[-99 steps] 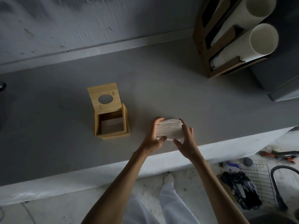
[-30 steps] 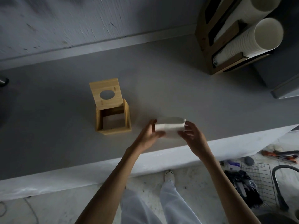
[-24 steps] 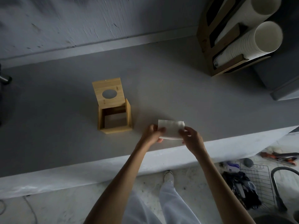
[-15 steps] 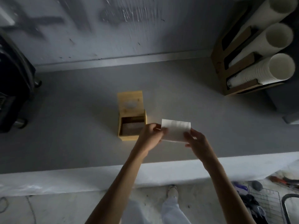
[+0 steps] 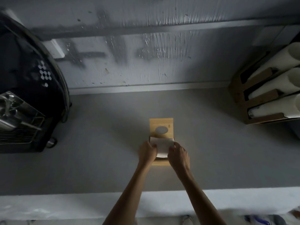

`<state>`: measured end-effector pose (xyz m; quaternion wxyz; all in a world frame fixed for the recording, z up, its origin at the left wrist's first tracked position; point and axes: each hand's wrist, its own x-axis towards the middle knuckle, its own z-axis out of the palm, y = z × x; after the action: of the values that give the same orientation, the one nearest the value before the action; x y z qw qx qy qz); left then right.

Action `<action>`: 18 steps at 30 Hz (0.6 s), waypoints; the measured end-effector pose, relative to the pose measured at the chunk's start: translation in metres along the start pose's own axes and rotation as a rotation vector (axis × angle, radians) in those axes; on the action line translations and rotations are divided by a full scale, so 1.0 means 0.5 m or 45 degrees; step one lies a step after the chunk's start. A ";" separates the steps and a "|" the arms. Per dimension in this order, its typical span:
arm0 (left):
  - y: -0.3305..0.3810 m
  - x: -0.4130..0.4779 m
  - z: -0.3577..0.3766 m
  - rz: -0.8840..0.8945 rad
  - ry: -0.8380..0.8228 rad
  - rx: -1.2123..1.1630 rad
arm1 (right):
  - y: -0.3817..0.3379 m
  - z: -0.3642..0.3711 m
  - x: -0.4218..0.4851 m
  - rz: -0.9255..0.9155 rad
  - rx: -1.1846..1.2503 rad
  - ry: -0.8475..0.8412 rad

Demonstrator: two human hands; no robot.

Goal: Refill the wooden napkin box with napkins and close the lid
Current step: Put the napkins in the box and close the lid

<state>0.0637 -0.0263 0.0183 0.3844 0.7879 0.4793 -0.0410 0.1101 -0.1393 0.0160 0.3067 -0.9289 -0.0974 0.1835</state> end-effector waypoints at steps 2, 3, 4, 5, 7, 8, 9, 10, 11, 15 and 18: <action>-0.001 -0.009 0.004 0.012 0.032 -0.019 | -0.001 0.005 0.002 -0.029 -0.025 0.023; -0.004 -0.010 0.006 0.033 0.042 -0.033 | -0.002 0.008 0.003 -0.043 -0.024 0.032; -0.009 -0.010 0.008 0.053 0.040 -0.051 | -0.003 0.009 0.002 -0.049 -0.016 0.043; -0.012 -0.011 0.009 0.066 0.042 -0.063 | -0.002 0.011 0.005 -0.058 -0.010 0.056; -0.015 -0.015 0.010 0.068 0.053 -0.085 | 0.002 0.013 0.007 -0.065 -0.034 0.066; -0.014 -0.018 0.010 0.069 0.059 -0.094 | 0.005 0.016 0.009 -0.066 -0.053 0.065; -0.012 -0.021 0.010 0.074 0.064 -0.099 | 0.008 0.018 0.010 -0.065 -0.071 0.064; -0.009 -0.025 0.011 0.075 0.070 -0.098 | 0.009 0.019 0.010 -0.058 -0.089 0.062; -0.007 -0.028 0.012 0.081 0.085 -0.092 | 0.011 0.020 0.011 -0.047 -0.110 0.060; -0.007 -0.030 0.017 0.073 0.126 -0.091 | 0.012 0.028 0.012 -0.048 -0.140 0.082; -0.012 -0.029 0.025 0.077 0.143 -0.104 | 0.022 0.031 0.014 -0.063 -0.163 0.099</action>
<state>0.0549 -0.0434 0.0123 0.3898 0.7869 0.4772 0.0343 0.1111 -0.1376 -0.0044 0.2545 -0.9504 -0.1198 0.1330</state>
